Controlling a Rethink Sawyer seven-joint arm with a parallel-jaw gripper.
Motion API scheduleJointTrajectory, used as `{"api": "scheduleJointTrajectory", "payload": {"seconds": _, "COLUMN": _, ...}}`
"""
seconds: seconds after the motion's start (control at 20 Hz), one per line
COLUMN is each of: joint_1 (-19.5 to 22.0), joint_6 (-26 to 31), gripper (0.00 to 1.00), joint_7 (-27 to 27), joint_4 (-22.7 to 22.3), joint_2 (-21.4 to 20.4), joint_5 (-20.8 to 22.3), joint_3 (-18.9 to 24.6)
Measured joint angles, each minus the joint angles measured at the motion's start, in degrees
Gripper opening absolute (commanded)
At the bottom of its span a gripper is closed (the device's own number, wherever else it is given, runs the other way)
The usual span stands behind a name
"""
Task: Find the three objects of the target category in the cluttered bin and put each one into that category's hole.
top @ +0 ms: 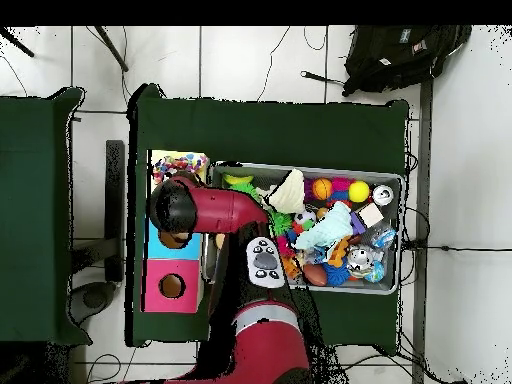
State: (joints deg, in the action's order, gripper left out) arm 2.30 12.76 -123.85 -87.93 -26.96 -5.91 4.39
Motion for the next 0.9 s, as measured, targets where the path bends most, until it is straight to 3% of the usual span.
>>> {"api": "scheduleJointTrajectory", "payload": {"seconds": 0.5, "joint_1": 0.2, "joint_6": -0.6, "gripper": 0.00, "joint_7": 0.0, "joint_4": -0.8, "joint_2": -0.6, "joint_5": 0.7, "joint_3": 0.3}}
{"api": "scheduleJointTrajectory", "payload": {"seconds": 0.9, "joint_1": 0.2, "joint_6": 3.8, "gripper": 0.00, "joint_7": 0.0, "joint_4": -3.2, "joint_2": -5.0, "joint_5": 0.8, "joint_3": 0.3}}
